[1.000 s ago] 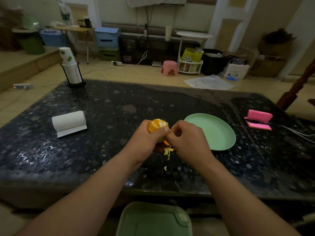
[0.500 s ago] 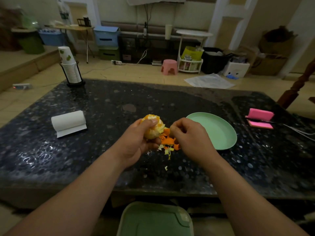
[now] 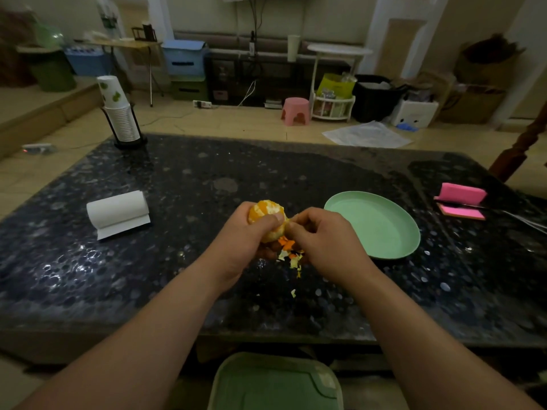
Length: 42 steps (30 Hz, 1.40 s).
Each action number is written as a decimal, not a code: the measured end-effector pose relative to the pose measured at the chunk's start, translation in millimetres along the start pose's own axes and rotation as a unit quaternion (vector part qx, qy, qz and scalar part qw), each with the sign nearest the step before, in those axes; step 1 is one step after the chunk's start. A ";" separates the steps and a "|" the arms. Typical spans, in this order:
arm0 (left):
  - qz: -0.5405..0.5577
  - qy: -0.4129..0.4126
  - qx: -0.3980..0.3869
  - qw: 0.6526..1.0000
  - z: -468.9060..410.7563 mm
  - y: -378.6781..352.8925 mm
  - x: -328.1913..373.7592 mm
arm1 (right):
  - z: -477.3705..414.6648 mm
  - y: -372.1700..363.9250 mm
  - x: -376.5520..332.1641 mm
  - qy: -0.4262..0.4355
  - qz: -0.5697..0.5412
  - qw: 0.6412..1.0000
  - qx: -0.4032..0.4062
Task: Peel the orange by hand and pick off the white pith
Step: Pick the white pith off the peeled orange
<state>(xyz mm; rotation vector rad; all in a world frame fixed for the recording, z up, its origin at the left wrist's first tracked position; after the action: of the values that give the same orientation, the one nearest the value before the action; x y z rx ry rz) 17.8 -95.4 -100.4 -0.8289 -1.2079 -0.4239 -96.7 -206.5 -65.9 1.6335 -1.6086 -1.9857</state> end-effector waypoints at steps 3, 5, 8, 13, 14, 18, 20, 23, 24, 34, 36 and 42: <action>-0.056 -0.025 -0.003 0.998 0.4 -1.1 4.0 | -0.6 0.5 0.5 -0.004 0.035 0.999 0.011; -0.081 -0.039 -0.010 0.996 2.3 -2.9 6.3 | 0.8 0.8 0.0 -0.003 0.054 0.998 0.018; -0.083 -0.048 -0.026 0.995 6.2 -7.4 7.3 | 3.2 4.8 -1.4 0.002 0.068 0.997 0.038; -0.036 -0.017 -0.027 0.999 7.7 -9.6 3.8 | 5.8 12.4 -2.1 0.016 0.042 0.998 0.048; -0.016 -0.005 -0.028 0.999 7.7 -9.8 2.3 | 5.9 13.2 -1.9 0.016 0.034 0.998 0.045; 0.063 0.046 -0.039 0.996 8.7 -9.6 -3.8 | 5.8 12.8 -1.5 0.015 -0.006 1.000 0.022; 0.085 0.066 -0.052 0.993 9.9 -10.4 -5.3 | 5.4 12.4 -2.5 0.016 -0.033 0.999 0.008; 0.107 0.093 -0.073 0.987 12.1 -12.9 -5.3 | 4.5 11.8 -4.4 0.020 -0.066 0.998 -0.011; 0.113 0.102 -0.079 0.985 13.2 -13.9 -5.1 | 4.2 11.6 -5.1 0.022 -0.076 0.997 -0.015; 0.189 0.099 -0.104 0.971 11.9 -0.3 5.2 | -5.4 13.7 10.4 0.003 -0.087 0.996 -0.015; 0.188 0.108 -0.104 0.971 12.2 2.0 2.8 | -7.8 7.6 13.5 0.003 -0.034 0.999 -0.003; 0.167 0.127 -0.066 0.976 9.7 5.8 -9.9 | -7.5 -2.5 8.7 0.013 0.053 0.998 0.040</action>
<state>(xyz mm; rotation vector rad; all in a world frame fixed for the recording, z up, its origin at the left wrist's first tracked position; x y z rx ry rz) 12.2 -85.7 -110.4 -1.0389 -0.7917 -0.3254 -93.4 -215.8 -72.3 1.5580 -1.7486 -1.8635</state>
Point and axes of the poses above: each hand's wrist, its own z-axis away from the middle knuckle, its own y-axis out of the back of the hand, x = y × z, the point moved 9 cm from there along -z, towards the middle knuckle, and after that the axes turned 13 degrees about z, right-handed, at the moved point
